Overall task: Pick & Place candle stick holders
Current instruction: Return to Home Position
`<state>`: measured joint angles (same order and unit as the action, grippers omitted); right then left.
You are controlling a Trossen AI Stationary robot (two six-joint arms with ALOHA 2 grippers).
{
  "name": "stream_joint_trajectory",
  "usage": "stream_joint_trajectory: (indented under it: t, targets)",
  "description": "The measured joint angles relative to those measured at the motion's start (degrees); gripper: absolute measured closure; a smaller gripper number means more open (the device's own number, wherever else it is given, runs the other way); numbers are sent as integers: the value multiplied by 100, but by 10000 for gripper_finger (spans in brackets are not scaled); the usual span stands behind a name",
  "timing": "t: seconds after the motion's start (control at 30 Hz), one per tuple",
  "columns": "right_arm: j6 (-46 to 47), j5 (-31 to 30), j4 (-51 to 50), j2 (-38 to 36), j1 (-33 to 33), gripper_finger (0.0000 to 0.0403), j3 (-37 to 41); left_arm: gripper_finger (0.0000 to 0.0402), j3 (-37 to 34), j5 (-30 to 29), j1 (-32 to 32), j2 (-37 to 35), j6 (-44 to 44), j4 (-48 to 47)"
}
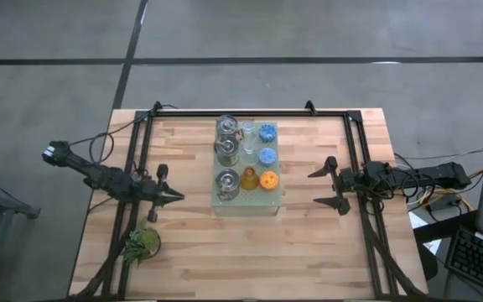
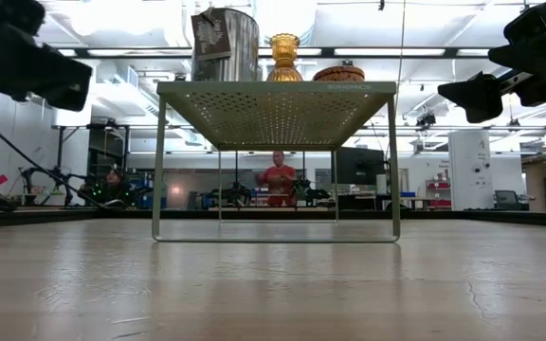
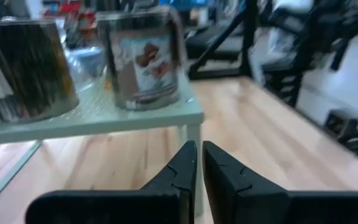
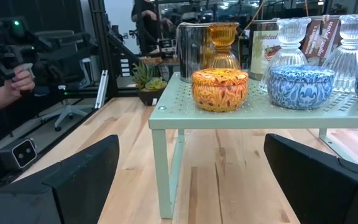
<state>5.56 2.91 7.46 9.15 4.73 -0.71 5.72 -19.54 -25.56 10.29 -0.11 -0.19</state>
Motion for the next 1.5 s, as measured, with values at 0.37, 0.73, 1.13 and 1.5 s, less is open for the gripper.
stream_joint_trajectory:
  t: [0.37, 0.73, 1.13, 1.5]
  targets:
    - [-2, -2, 0, 0, 0, 12, 0, 372, -402, 58, 0, -1018, 550, 86]
    - [0, -6, 0, 6, 0, 12, 0, 372, -405, -303, 7, -812, 610, 12]
    - [0, -4, 0, 2, 0, 12, 0, 371, -409, -305, 6, -727, -135, -6]
    - [0, -4, 0, 0, 0, 12, 0, 371, -414, -304, 7, -727, -141, -18]
